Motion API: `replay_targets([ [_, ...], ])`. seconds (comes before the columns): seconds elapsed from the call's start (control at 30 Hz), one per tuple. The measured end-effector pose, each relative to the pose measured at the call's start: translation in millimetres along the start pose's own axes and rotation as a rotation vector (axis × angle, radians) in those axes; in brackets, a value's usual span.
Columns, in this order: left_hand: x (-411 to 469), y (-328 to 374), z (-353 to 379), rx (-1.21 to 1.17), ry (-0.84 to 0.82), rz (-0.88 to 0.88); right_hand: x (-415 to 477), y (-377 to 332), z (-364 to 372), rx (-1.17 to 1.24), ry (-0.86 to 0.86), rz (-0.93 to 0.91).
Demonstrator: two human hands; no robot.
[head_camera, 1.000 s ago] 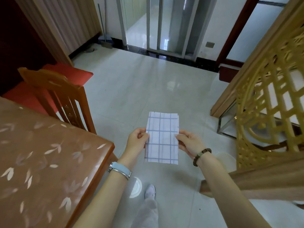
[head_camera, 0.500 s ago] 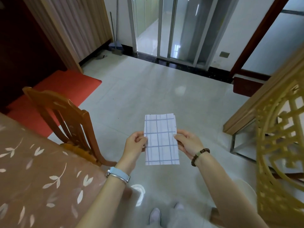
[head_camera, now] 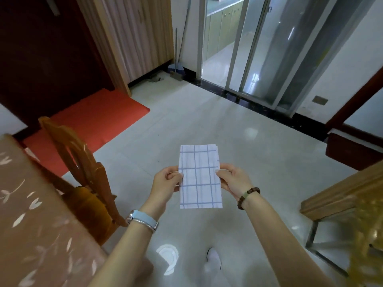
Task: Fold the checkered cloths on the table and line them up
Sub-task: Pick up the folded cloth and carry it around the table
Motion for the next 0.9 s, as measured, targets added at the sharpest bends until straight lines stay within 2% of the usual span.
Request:
replay_targets([
  [0.37, 70, 24, 32, -0.01, 0.168, 0.033, 103, -48, -16, -0.073, -0.158, 0.002],
  [0.6, 122, 41, 15, -0.028, 0.271, 0.072, 159, -76, 9, -0.098, -0.25, 0.0],
  [0.9, 216, 86, -18, -0.072, 0.31, 0.111, 249, -135, 63, -0.123, -0.305, -0.022],
])
Point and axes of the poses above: each hand's wrist, its own x-axis towards the middle knuckle, its own z-axis out of the palm, y = z × x, the point moved 3 cm from there along x, towards the middle knuckle, and after that the axes turned 10 degrees about -x, right-handed, at the moved point
